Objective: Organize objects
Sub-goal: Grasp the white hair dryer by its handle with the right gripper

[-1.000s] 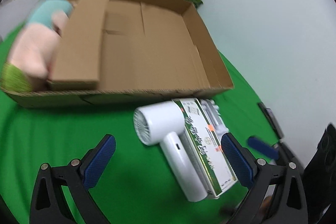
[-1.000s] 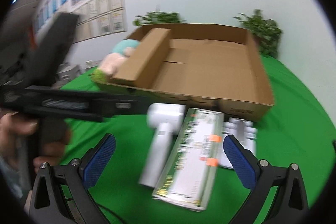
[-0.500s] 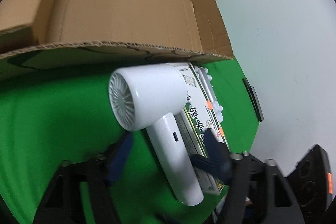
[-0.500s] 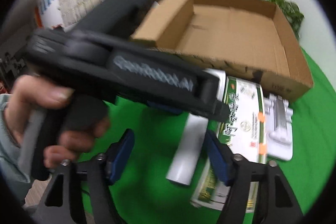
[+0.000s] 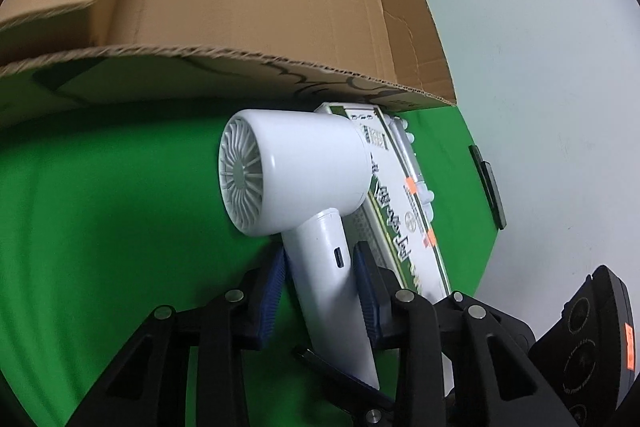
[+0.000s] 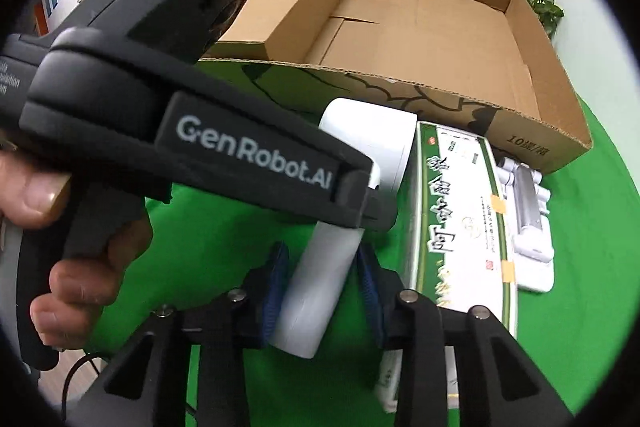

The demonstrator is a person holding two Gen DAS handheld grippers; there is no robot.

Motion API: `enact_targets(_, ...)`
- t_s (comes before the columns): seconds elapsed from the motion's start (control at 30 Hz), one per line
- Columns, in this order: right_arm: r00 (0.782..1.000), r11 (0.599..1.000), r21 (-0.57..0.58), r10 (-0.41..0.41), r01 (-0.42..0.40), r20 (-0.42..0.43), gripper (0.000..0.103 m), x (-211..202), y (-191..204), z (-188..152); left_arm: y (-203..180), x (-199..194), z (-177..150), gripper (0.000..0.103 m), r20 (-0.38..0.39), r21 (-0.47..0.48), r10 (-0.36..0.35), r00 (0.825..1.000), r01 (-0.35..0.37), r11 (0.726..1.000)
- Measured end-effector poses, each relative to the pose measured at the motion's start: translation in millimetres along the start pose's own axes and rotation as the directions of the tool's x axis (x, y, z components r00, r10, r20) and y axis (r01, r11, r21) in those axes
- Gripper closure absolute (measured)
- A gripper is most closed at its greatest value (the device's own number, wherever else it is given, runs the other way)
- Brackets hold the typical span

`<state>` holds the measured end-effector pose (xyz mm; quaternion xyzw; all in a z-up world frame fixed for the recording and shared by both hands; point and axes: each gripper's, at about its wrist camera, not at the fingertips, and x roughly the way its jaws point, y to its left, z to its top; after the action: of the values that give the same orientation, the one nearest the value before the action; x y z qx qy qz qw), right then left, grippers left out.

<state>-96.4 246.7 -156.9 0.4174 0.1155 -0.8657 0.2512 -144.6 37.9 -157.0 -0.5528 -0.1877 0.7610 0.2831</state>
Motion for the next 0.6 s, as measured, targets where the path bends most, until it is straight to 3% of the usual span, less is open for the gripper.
enact_targets(0.2,0.998,0.998,0.024,0.058,-0.058,-0.003,0.071,-13.4,9.2,-14.6,2.7,-17.1,-24.9,0.071,0.003,-0.038,0.006,1.0,-0.006,0.999)
enact_targets(0.6,0.999,0.998,0.054,0.033,-0.034,0.023,0.071,-24.9,18.6,-26.8,-5.5,-25.4,-31.4,0.073,0.056,-0.017,0.057,0.997,-0.056,0.998)
